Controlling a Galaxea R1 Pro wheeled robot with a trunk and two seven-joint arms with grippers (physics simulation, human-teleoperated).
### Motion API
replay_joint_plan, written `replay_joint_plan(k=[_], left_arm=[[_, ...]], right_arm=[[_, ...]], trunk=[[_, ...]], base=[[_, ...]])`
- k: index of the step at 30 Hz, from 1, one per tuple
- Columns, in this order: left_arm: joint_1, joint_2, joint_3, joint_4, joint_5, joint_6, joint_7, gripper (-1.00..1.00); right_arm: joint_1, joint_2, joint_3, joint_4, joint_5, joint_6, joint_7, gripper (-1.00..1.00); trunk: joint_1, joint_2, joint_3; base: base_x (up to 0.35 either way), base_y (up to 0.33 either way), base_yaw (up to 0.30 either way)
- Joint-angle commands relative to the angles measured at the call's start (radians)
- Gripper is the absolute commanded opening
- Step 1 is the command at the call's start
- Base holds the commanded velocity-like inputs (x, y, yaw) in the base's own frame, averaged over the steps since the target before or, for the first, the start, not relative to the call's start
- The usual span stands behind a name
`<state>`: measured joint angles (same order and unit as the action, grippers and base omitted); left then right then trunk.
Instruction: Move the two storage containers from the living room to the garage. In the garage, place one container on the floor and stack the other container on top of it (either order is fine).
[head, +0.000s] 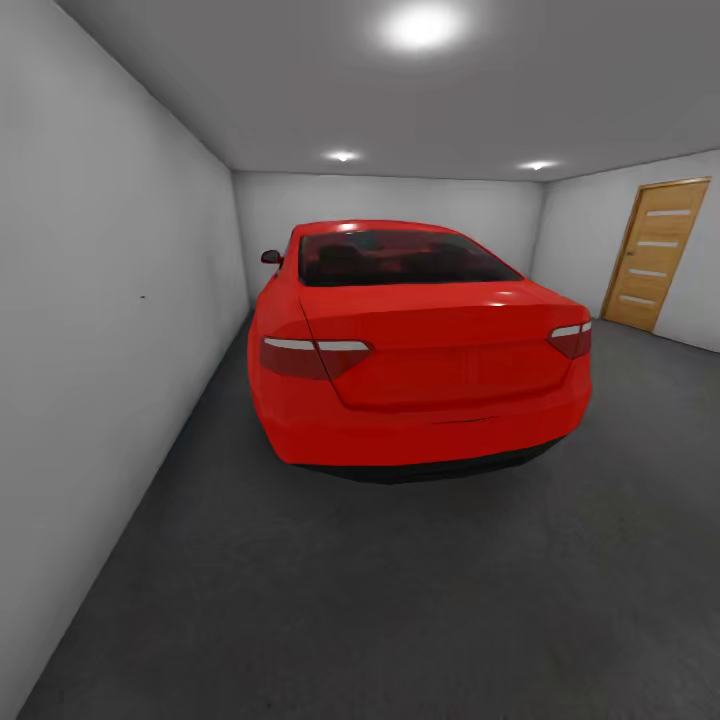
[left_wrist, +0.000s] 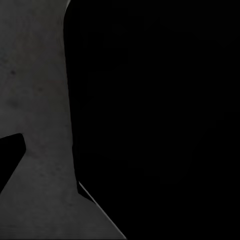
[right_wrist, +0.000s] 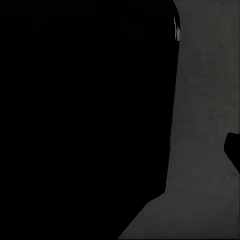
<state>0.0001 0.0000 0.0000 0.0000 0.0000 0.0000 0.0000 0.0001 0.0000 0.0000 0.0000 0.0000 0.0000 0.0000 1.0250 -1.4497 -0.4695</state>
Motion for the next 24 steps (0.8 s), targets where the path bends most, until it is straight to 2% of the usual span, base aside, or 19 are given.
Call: replay_joint_plan(k=[1,5,14,24], left_arm=[[-0.002,0.0,0.006,-0.006,0.005,-0.002,0.003,1.0],[-0.002,0.002,0.006,-0.016,0.005,-0.006,0.003,1.0],[-0.002,0.005,0.009,-0.036,0.006,-0.014,0.003,1.0],[-0.002,0.005,0.009,-0.037,0.006,-0.014,0.003,1.0]], right_arm=[[-0.002,0.001,0.006,-0.006,0.006,0.003,0.004,1.0],[-0.002,0.002,0.028,-0.007,0.005,0.004,0.004,1.0],[-0.002,0.003,0.079,-0.006,-0.045,0.006,0.01,1.0],[-0.002,0.003,0.135,-0.006,-0.101,0.006,0.011,1.0]], trunk=[[0.0,0.0,0.0],[0.0,0.0,0.0],[0.0,0.0,0.0],[0.0,0.0,0.0]], base=[[0.0,0.0,0.0],[0.0,0.0,0.0],[0.0,0.0,-0.012],[0.0,0.0,-0.231]])
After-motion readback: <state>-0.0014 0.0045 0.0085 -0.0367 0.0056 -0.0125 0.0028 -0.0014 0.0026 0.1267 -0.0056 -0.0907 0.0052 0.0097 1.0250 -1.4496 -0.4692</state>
